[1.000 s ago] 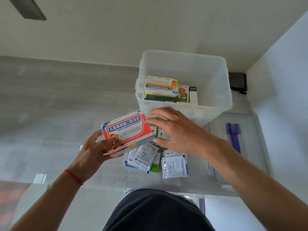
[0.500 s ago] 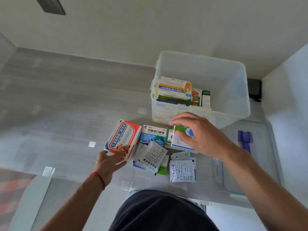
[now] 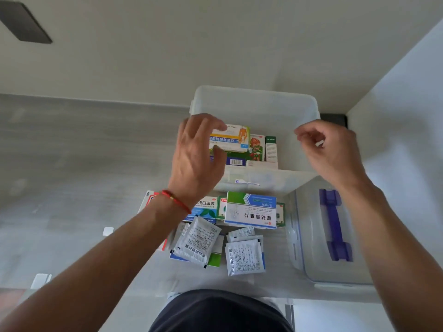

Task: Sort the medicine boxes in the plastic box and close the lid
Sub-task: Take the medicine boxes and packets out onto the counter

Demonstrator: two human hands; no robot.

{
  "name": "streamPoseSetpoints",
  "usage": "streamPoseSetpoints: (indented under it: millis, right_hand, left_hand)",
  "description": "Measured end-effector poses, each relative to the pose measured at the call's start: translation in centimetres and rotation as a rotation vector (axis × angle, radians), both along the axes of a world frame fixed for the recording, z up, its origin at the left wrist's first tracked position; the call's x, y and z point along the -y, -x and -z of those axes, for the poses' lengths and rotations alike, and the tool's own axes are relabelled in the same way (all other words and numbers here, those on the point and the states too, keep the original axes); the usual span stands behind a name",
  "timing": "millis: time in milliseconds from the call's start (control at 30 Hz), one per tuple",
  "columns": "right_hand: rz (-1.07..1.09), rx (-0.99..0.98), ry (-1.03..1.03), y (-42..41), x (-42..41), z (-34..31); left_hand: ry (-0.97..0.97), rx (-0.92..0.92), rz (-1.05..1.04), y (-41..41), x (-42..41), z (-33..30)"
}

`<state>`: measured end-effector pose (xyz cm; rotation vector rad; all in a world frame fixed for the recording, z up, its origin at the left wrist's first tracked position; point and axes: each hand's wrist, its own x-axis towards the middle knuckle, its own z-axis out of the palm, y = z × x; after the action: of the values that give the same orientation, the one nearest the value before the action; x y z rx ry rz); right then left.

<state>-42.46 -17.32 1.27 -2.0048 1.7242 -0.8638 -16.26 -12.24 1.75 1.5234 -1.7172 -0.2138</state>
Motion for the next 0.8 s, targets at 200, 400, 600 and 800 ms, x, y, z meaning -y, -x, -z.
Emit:
streamPoseSetpoints:
  millis: [200,400,600,800]
  right_hand:
    - [-0.018,-0.166,-0.202,-0.4,4.4,1.4]
    - [-0.023,-0.473,-0.677,-4.2,10.0,4.9]
    - [0.022,-0.385,-1.048,-4.9,11.9,9.2]
    - [0.058,-0.393,-1.031,-4.2,12.5,8.8]
  left_hand:
    - [-0.314,0.226,0.063,2.2,6.5,3.6]
    - [-0.464,0.225,-0.007,2.1,7.5,5.5]
    - [-0.44,0.196,-0.046,2.0,7.3,5.6]
    - [-0.43,0.164,-0.056,2.1,7.3,5.5]
